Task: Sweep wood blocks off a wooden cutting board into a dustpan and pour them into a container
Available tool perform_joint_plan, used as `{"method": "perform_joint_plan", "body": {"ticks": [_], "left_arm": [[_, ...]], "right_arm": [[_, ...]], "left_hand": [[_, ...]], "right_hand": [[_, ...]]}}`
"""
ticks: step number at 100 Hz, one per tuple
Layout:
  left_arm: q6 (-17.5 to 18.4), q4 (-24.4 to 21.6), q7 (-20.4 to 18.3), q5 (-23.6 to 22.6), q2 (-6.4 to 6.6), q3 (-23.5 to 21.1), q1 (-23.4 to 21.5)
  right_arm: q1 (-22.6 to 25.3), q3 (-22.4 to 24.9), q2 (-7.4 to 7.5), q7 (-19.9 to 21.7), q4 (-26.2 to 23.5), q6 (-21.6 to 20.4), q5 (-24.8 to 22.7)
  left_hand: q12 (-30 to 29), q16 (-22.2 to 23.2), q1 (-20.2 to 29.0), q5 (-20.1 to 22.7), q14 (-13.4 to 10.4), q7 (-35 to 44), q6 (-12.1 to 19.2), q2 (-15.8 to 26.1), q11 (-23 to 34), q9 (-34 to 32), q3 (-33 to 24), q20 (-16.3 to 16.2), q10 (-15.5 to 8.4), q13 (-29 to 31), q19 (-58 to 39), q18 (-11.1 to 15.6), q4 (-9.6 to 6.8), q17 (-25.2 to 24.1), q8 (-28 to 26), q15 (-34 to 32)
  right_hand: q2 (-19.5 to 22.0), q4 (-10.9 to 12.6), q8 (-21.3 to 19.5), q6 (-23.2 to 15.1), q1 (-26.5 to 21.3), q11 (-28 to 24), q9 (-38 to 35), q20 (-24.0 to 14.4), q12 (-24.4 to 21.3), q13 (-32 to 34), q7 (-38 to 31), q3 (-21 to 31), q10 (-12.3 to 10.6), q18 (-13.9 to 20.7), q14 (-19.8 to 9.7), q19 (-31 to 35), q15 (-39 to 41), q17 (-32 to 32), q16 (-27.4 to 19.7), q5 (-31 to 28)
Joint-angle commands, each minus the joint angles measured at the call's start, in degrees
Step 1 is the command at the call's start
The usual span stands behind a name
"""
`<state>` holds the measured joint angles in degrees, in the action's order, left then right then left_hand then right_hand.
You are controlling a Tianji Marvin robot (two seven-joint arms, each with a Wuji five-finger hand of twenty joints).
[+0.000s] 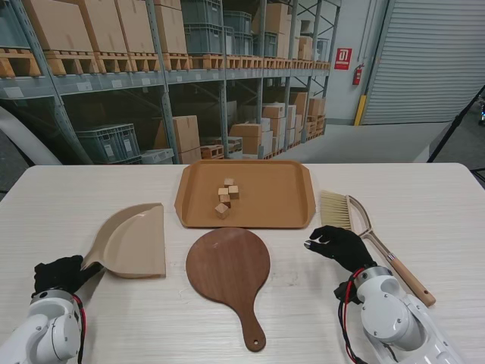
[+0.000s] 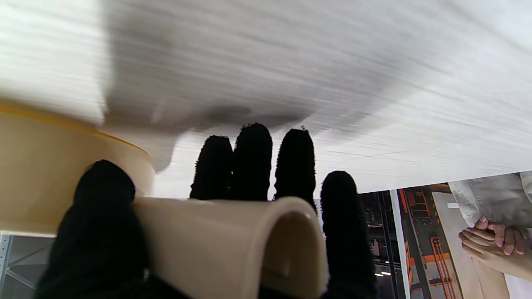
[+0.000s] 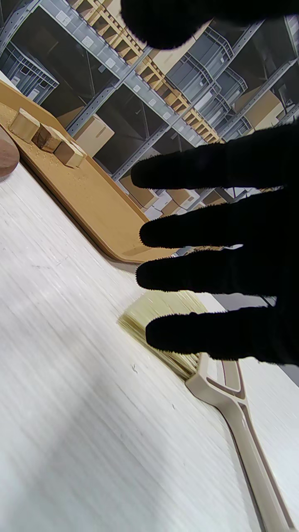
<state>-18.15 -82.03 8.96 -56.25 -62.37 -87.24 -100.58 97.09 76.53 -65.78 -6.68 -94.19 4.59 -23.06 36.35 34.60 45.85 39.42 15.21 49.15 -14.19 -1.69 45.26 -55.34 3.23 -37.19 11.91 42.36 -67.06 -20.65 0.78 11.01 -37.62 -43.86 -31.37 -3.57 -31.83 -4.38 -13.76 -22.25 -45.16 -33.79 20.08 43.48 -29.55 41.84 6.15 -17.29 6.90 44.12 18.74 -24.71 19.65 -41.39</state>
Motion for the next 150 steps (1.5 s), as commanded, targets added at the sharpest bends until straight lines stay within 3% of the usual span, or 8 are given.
{"method": "perform_joint_plan", "body": {"ticks": [1,13,30,62,82,118,137,150], "left_arm": [[0.33,-0.7,-1.6,-0.39,0.27,-0.36,-0.77],[0.83,-1.62,-3.34,-1.41,0.57,-1.03,-1.57],[1.88,-2.56,-4.89,-2.56,0.86,-1.99,-2.46],[6.04,-5.23,-8.65,-4.59,1.46,-4.84,-4.21],[9.78,-7.77,-10.68,-5.33,1.7,-7.15,-5.42],[14.84,-12.1,-12.19,-6.44,1.85,-8.89,-6.12],[16.64,-12.53,-11.14,-0.99,1.4,-6.29,-2.72],[19.43,-12.32,-10.72,2.48,1.23,-3.95,0.53]], "right_arm": [[0.51,-0.01,-0.1,0.78,0.05,0.01,0.07],[0.46,0.0,-0.09,0.78,0.11,-0.05,0.06],[0.38,-0.08,-0.09,0.82,0.2,-0.12,0.08],[0.19,-0.1,-0.02,1.04,0.35,-0.33,-0.04],[0.06,-0.13,0.0,1.06,0.47,-0.51,-0.12],[-0.7,-0.27,0.02,1.11,0.34,-1.04,-0.21],[-1.91,-0.93,-0.12,0.8,-0.03,-1.3,0.07],[-2.46,-1.62,-0.15,0.94,-1.28,-1.07,0.39]], "left_hand": [[-0.39,-0.79,-3.08,-2.11,0.02,-1.37,-1.82,2.89,-1.8,2.93,-1.03,1.6,0.97,-2.96,1.06,-0.63,0.51,-1.86,1.26,1.14],[-0.35,-0.69,-6.56,-6.24,-0.39,-4.89,-2.33,1.16,-3.32,8.48,-1.15,2.84,1.41,-7.83,3.38,0.15,0.59,-4.84,2.25,3.77],[-4.83,-2.16,-10.77,-13.2,-0.35,-16.63,-3.09,-0.11,-12.81,20.76,-1.36,6.59,2.49,-17.66,9.01,0.92,0.62,-10.47,7.17,11.84],[-12.01,-6.89,-14.13,-18.09,-0.28,-32.89,-3.41,-2.39,-23.45,33.4,-1.38,11.93,2.46,-27.64,17.04,1.24,0.41,-15.51,14.08,23.94],[-13.08,-7.64,-14.38,-18.49,-0.64,-37.26,-3.64,-5.41,-25.59,35.5,-1.56,13.75,1.7,-29.11,19.93,1.2,0.27,-16.27,14.71,26.97],[-13.04,-7.29,-14.19,-16.33,-0.42,-38.71,-3.23,-5.35,-25.68,34.06,-1.64,13.5,1.65,-28.07,19.34,1.04,0.35,-15.58,14.19,27.4],[-12.93,-6.9,-13.81,-15.35,-0.14,-39.29,-3.03,-5.04,-25.6,33.2,-1.72,13.23,1.72,-27.01,18.73,0.92,0.41,-14.83,13.82,27.01],[-13.0,-6.61,-12.31,-13.61,0.26,-38.3,-0.76,-5.42,-25.58,31.48,-1.84,13.05,2.06,-25.69,18.35,0.43,0.47,-14.33,12.99,26.52]], "right_hand": [[1.33,1.02,-0.41,-0.41,-1.58,-1.01,-1.46,-1.13,0.56,1.08,-0.47,-1.36,-0.07,-2.09,-0.04,0.99,1.35,-0.03,0.69,-0.54],[1.36,1.01,-0.41,-0.36,-1.53,-1.01,-1.46,-1.13,0.57,1.09,-0.46,-1.4,-0.1,-2.03,-0.02,0.99,1.35,-0.04,0.69,-0.52],[1.25,1.03,-0.4,-0.35,-1.59,-1.0,-1.46,-1.14,0.57,1.08,-0.44,-1.36,-0.1,-2.07,-0.01,0.95,1.36,0.0,0.69,-0.53],[1.31,1.02,-0.41,-0.39,-1.52,-0.97,-1.42,-1.15,0.57,1.07,-0.42,-1.38,-0.26,-2.11,0.02,0.92,1.34,0.0,0.69,-0.46],[1.24,1.02,-0.41,-0.43,-1.57,-0.97,-1.47,-1.16,0.58,1.08,-0.43,-1.35,-0.13,-2.04,-0.03,0.91,1.34,0.01,0.69,-0.49],[1.28,1.01,-0.41,-0.43,-1.56,-0.9,-1.46,-1.16,0.55,1.09,-0.42,-1.32,-0.11,-2.05,0.08,0.88,1.29,0.01,0.67,-0.53],[1.2,1.02,-0.4,-0.38,-1.59,-0.86,-1.39,-1.16,0.54,1.04,-0.41,-1.26,-0.16,-1.96,0.03,0.86,1.23,-0.07,0.65,-0.62],[1.2,1.0,-0.38,-0.37,-1.52,-0.8,-1.31,-1.14,0.52,1.02,-0.34,-1.29,-0.1,-2.07,-0.05,0.8,1.18,-0.01,0.63,-0.55]]}}
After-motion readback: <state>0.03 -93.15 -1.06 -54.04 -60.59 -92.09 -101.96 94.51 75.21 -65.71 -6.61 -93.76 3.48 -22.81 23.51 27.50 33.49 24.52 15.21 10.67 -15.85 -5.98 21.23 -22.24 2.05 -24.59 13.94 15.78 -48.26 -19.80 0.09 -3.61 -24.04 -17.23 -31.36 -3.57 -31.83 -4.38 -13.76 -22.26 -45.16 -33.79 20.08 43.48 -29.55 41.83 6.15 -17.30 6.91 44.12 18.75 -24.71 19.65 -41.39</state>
